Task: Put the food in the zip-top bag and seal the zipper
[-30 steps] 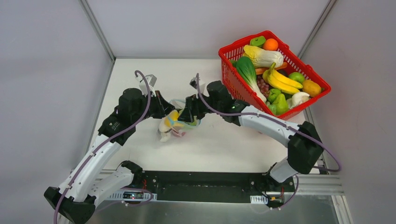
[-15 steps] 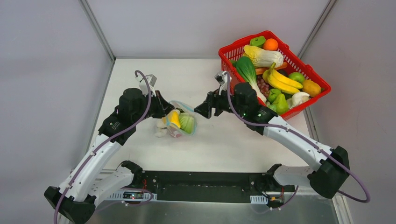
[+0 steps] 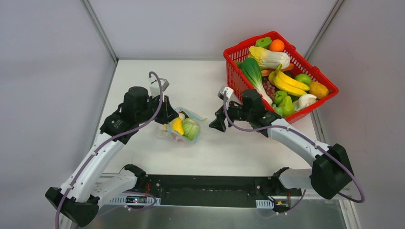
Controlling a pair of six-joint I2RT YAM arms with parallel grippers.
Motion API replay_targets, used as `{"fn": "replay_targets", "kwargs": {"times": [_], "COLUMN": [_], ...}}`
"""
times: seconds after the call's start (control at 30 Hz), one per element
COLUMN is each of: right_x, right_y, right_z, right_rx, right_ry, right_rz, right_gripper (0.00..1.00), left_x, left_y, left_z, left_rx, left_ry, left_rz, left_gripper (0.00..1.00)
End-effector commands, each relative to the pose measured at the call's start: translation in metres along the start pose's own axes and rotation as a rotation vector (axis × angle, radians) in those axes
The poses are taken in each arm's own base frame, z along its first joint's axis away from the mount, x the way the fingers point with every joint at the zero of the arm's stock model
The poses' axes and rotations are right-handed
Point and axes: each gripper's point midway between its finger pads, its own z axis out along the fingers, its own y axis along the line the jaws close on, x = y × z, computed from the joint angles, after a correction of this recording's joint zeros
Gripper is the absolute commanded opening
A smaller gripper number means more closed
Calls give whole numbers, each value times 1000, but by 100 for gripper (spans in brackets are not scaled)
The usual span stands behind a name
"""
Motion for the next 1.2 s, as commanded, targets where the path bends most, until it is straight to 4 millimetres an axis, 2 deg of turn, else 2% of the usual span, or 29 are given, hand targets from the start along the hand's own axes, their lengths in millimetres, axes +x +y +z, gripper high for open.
{"fn": "replay_targets", "kwargs": {"times": [0.0, 0.2, 0.33, 0.43, 0.7, 0.8, 0.93, 1.17], "right_x": [-13, 1, -8, -7, 8, 0, -8, -21], "right_y": [17, 15, 13, 17, 15, 21, 29, 23], "right_z": [10, 29, 38, 45, 52, 50, 50, 56], "right_rx": [-172, -199, -183, -228, -246, -258, -267, -227], "right_ry": [-72, -44, -105, -130, -119, -165, -241, -314], "right_rz": [-236, -390, -496, -533, -562, -553, -520, -490], "right_gripper": [73, 70, 70, 69, 55, 48, 49, 46], "left_x": [-14, -14, -13, -13, -14, -15, -16, -14], "left_y": [-17, -18, -21, -23, -20, -19, -22, -23], "left_z": [-10, -10, -8, -6, -11, -11, -9, -10], "left_rx": [79, 82, 102, 113, 92, 92, 105, 112], "left_ry": [-13, -13, -3, 2, -26, -39, -42, -45], "left_rz": [82, 87, 85, 79, 76, 72, 62, 57], "left_gripper": [0, 0, 0, 0, 0, 0, 0, 0]}}
